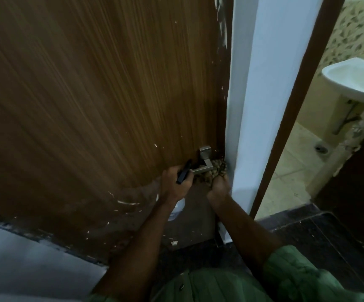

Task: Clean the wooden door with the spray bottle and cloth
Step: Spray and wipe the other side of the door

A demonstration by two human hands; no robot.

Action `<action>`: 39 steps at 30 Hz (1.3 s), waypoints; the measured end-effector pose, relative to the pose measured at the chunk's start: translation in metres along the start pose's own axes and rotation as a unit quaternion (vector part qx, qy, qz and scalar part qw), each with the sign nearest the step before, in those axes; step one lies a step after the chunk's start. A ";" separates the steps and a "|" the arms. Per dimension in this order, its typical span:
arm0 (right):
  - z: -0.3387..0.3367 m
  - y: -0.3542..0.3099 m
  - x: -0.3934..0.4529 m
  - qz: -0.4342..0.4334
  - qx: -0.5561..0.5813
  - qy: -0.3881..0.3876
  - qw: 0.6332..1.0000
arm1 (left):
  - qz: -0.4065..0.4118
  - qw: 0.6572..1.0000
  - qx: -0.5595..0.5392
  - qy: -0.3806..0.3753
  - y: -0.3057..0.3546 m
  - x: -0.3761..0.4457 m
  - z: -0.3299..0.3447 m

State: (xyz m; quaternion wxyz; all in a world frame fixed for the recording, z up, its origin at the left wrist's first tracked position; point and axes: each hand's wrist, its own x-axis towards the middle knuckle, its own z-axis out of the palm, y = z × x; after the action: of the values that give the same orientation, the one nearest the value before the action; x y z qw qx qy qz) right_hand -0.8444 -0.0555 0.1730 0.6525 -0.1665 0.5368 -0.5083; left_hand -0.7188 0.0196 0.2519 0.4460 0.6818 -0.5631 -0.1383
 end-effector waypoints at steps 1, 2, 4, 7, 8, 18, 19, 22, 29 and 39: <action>0.004 0.000 -0.002 -0.002 -0.031 -0.017 0.999 | -0.003 1.000 0.003 -0.002 -0.001 0.000 -0.001; 0.006 0.003 -0.001 -0.007 -0.070 -0.017 0.997 | -0.007 1.000 0.007 -0.007 -0.001 -0.001 0.000; 0.009 0.000 -0.008 -0.039 -0.110 -0.005 0.993 | -0.008 1.000 0.012 -0.015 -0.001 -0.001 0.003; -0.003 -0.018 -0.017 -0.087 -0.108 -0.009 0.990 | -0.010 0.999 0.024 -0.037 0.006 -0.004 0.012; -0.007 -0.025 -0.021 -0.106 -0.105 -0.016 0.989 | -0.015 0.998 0.031 -0.047 0.007 -0.004 0.016; -0.010 -0.040 -0.024 -0.490 -0.402 -0.046 0.772 | 0.010 0.999 0.034 0.017 -0.001 -0.005 0.016; -0.011 -0.037 -0.021 -0.524 -0.438 -0.040 0.729 | 0.026 0.999 0.022 0.039 -0.001 -0.007 0.013; -0.015 -0.028 -0.012 -0.615 -0.481 -0.036 0.624 | 0.047 0.996 -0.010 0.071 -0.002 -0.010 0.004; 0.009 -0.025 -0.021 -0.591 -0.556 -0.112 0.573 | 0.045 0.988 -0.017 0.148 -0.003 -0.013 -0.018; 0.012 -0.039 -0.015 -0.605 -0.603 -0.153 0.497 | 0.025 0.987 -0.039 0.151 0.006 -0.001 -0.025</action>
State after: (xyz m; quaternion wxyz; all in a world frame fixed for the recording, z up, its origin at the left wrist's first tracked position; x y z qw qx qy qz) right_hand -0.8513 -0.0634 0.2149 -0.0020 -0.8788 0.3728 -0.2980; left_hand -0.7060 0.0315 0.2704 0.5559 0.6627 -0.4998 -0.0446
